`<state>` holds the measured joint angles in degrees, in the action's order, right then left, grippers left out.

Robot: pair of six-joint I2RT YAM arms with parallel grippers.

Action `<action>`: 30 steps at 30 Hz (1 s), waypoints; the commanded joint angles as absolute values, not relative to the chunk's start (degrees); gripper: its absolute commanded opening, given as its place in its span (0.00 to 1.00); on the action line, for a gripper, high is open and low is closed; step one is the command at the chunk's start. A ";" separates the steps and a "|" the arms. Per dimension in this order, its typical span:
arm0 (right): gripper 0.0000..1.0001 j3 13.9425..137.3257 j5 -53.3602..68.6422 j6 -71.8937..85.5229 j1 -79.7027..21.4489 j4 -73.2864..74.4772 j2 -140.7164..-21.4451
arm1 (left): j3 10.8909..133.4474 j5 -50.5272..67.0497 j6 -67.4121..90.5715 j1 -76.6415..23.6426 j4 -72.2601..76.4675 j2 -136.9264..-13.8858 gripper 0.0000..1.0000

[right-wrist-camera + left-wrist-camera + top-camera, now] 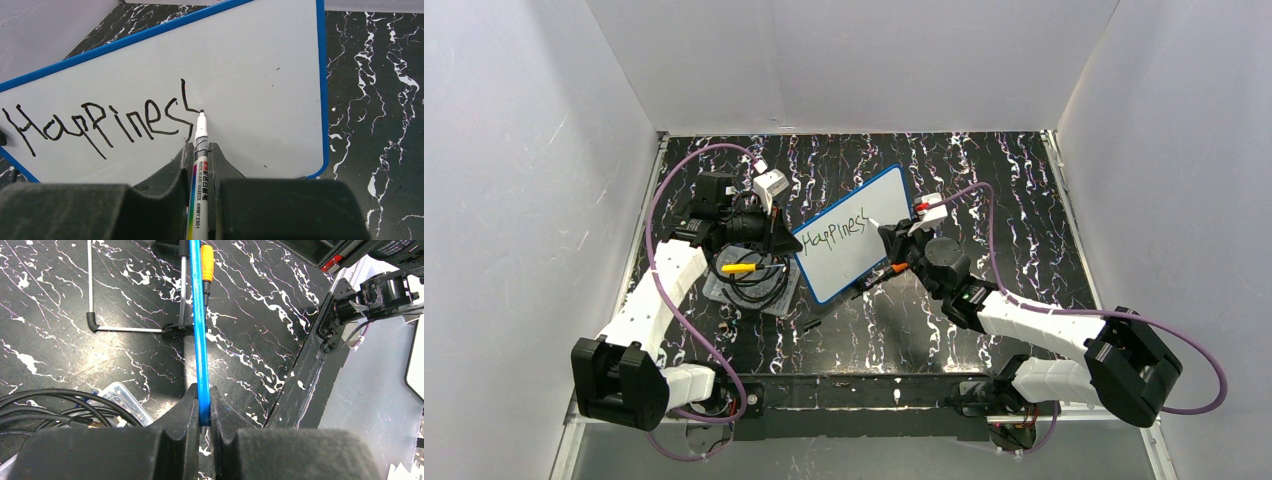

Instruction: Write a sentence on the whiteboard

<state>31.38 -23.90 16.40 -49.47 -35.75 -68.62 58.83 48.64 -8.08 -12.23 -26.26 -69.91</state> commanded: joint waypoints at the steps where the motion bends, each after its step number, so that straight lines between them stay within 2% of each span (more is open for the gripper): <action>1: 0.01 31.08 -24.46 17.31 -49.31 -36.43 -68.34 | 59.34 54.14 -8.21 -12.70 -25.40 -67.17 0.00; 18: 0.01 28.52 -22.41 20.21 -49.61 -34.45 -64.11 | 59.10 53.05 -7.46 -12.74 -25.17 -66.39 0.01; 20: 0.01 29.21 -22.41 19.46 -49.66 -33.20 -62.68 | 58.99 52.11 -7.12 -12.70 -25.09 -65.68 0.15; 23: 0.01 30.66 -22.86 18.31 -49.62 -30.27 -60.65 | 58.82 50.31 -6.42 -12.74 -24.39 -64.84 0.48; 25: 0.01 31.61 -23.00 17.65 -49.57 -28.07 -59.19 | 59.06 49.77 -6.14 -12.73 -24.35 -64.28 0.63; 27: 0.01 32.83 -22.85 16.23 -49.49 -25.16 -57.86 | 59.96 48.78 -5.65 -12.74 -24.93 -63.69 0.87; 28: 0.01 33.80 -22.58 15.62 -49.30 -23.26 -57.38 | 60.75 48.00 -5.50 -12.72 -25.30 -63.11 0.92; 30: 0.01 35.31 -21.97 14.75 -48.60 -20.17 -56.66 | 61.88 45.96 -4.81 -12.74 -25.49 -62.14 0.95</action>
